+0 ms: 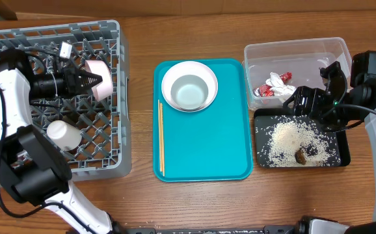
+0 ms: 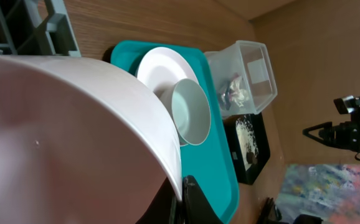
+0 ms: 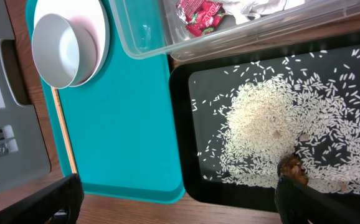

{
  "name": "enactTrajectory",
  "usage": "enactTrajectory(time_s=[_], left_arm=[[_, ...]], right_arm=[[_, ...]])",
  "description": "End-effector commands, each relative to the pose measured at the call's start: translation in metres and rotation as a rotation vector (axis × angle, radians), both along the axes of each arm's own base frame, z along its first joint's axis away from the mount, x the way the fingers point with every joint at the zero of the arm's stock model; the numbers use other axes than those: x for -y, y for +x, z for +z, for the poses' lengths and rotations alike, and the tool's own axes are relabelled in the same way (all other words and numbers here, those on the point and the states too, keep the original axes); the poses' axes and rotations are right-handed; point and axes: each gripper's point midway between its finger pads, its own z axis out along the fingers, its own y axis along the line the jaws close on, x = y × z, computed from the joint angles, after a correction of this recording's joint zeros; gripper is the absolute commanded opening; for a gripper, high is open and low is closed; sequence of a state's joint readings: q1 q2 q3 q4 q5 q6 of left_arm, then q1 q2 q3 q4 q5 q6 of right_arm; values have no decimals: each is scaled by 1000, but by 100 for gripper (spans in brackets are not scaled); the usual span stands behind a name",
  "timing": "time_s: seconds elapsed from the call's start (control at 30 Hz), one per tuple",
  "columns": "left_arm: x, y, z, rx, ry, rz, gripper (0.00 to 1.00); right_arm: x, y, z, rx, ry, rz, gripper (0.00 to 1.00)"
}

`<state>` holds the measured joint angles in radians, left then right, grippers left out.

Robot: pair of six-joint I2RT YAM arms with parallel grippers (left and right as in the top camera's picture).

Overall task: Sort waste into correct bins and load items into the dishwasher
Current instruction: 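Carry the pink bowl left over the dish rack, then lower the pink bowl into the rack slots and open the left gripper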

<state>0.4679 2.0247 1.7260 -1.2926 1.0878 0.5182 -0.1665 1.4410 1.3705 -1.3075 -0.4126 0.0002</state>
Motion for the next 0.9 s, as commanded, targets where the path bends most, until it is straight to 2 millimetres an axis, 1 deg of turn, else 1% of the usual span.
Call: enactTrajectory(time_s=[0.0, 0.3, 0.37, 0.4, 0.43, 0.5, 0.57, 0.63, 0.73, 0.77, 0.8, 0.87], left_arm=[[-9, 3, -6, 25, -20, 1, 4], [-35, -8, -24, -47, 7, 48, 4], [-40, -13, -28, -78, 17, 57, 7], [-42, -16, -31, -98, 30, 59, 11], [-47, -23, -37, -142, 61, 60, 20], [-50, -30, -44, -198, 93, 65, 23], [-53, -35, -50, -261, 112, 84, 32], [-54, -39, -53, -309, 118, 97, 37], [-51, -43, -49, -325, 107, 94, 59], [-50, -43, -47, -322, 102, 94, 64], [-50, -43, -43, -316, 98, 95, 69], [-49, -42, -32, -290, 108, 96, 86]], right_arm=[[-2, 1, 6, 20, 3, 6, 100], [-2, 0, 6, 15, 4, 6, 100], [-2, 0, 5, 13, 5, 6, 100], [-2, 0, 5, 13, 5, 6, 100], [-2, 0, 5, 13, 5, 6, 100], [-2, 0, 6, 14, 4, 6, 100], [-2, 0, 6, 14, 4, 6, 100], [-2, -1, 5, 12, 5, 6, 100], [-2, -2, 5, 8, 6, 6, 100], [-2, -2, 5, 8, 6, 6, 100], [-2, -2, 5, 8, 6, 6, 100], [-2, -1, 5, 8, 5, 6, 100]])
